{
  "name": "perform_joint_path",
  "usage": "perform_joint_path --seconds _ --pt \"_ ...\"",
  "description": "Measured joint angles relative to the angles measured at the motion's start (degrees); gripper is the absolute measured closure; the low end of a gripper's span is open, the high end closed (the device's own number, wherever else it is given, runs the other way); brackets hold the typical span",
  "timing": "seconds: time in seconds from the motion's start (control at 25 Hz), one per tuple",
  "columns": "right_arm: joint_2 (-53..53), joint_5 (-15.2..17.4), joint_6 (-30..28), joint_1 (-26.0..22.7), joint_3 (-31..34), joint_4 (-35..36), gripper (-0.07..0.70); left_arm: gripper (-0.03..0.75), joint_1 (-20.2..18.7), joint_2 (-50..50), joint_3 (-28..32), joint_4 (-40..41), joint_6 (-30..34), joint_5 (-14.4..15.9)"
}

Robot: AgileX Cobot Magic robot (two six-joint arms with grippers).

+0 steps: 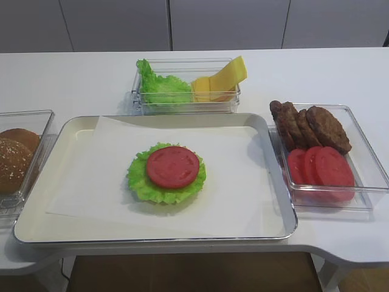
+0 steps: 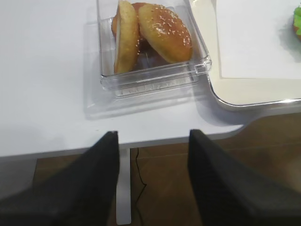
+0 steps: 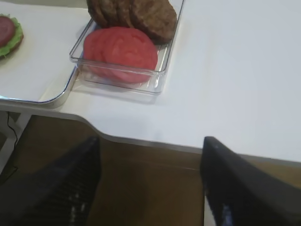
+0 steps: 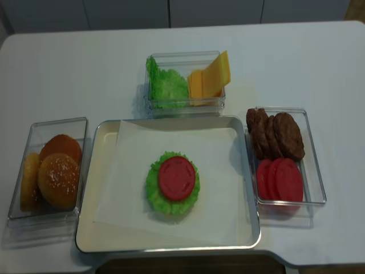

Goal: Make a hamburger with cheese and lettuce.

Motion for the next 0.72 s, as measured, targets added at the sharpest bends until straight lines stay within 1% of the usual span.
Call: perform_joint_path --seconds 0.28,0.4,0.48,0.72 --pt "0.0 -0.6 -4.2 -3.3 0.3 3.3 0.116 0.363 0.0 0.0 0.0 0.0 0.0 0.0" --pt "0.0 -2.0 -6.2 -4.1 0.3 3.4 0.117 0.363 0.0 0.0 0.0 0.0 0.0 0.0" --pt "0.0 -2.5 -6.8 -4.1 0.4 3.4 0.117 0.363 0.0 0.0 0.0 0.0 0.0 0.0" --pt "0.0 -2.6 -7.0 -4.2 0.7 3.4 0.117 0.361 0.0 0.0 0.0 0.0 0.0 0.0"
